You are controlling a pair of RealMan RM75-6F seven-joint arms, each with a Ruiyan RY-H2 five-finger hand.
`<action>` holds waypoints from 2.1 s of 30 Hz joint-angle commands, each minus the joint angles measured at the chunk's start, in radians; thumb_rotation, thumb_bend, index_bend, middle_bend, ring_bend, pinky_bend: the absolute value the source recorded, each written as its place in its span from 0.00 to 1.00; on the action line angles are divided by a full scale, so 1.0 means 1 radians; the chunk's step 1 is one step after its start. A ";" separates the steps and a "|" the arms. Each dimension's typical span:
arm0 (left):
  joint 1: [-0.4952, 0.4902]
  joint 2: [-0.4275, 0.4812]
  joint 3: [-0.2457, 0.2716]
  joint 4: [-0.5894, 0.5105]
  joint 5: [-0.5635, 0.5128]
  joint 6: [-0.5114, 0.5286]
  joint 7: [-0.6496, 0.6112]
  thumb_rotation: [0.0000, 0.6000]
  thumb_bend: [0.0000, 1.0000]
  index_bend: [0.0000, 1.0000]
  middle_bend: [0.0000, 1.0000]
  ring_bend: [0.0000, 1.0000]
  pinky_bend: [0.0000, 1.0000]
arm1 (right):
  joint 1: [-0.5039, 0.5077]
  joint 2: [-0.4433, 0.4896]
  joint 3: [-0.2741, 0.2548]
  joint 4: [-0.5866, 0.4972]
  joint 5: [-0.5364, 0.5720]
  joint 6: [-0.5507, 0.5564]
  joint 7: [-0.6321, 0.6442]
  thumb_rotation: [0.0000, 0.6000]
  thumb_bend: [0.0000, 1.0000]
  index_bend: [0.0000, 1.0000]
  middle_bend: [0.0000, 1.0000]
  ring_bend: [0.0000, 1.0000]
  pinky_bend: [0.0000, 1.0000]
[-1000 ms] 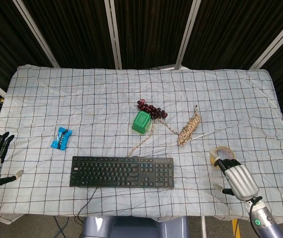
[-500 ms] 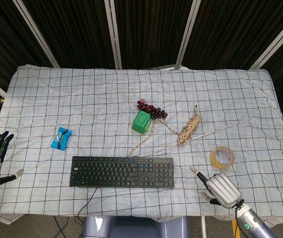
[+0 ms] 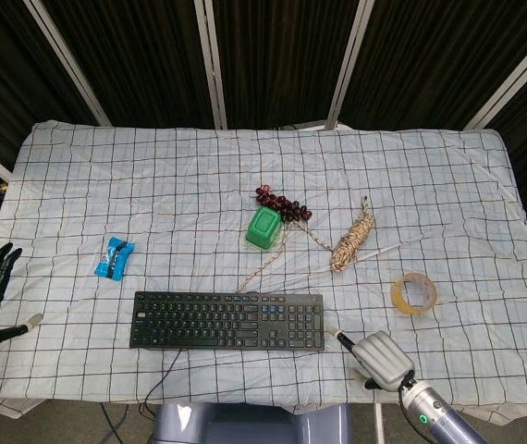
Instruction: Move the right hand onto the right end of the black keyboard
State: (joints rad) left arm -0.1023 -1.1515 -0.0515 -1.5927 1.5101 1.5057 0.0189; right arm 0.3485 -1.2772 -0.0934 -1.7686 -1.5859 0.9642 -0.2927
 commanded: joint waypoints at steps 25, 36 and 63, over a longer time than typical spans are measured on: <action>-0.001 0.005 -0.006 -0.004 -0.012 -0.005 -0.008 1.00 0.00 0.00 0.00 0.00 0.00 | 0.064 -0.213 0.084 -0.032 0.306 -0.061 -0.246 1.00 0.43 0.06 0.82 0.83 0.73; -0.002 0.005 -0.005 -0.004 -0.014 -0.009 -0.008 1.00 0.00 0.00 0.00 0.00 0.00 | 0.087 -0.237 0.088 -0.035 0.382 -0.049 -0.286 1.00 0.43 0.06 0.82 0.83 0.73; -0.002 0.005 -0.009 0.000 -0.021 -0.009 -0.011 1.00 0.00 0.00 0.00 0.00 0.00 | 0.107 -0.281 0.056 -0.036 0.425 -0.002 -0.307 1.00 0.43 0.13 0.82 0.83 0.73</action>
State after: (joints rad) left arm -0.1044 -1.1469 -0.0602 -1.5925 1.4896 1.4962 0.0076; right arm 0.4547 -1.5584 -0.0381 -1.8042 -1.1605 0.9620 -0.5993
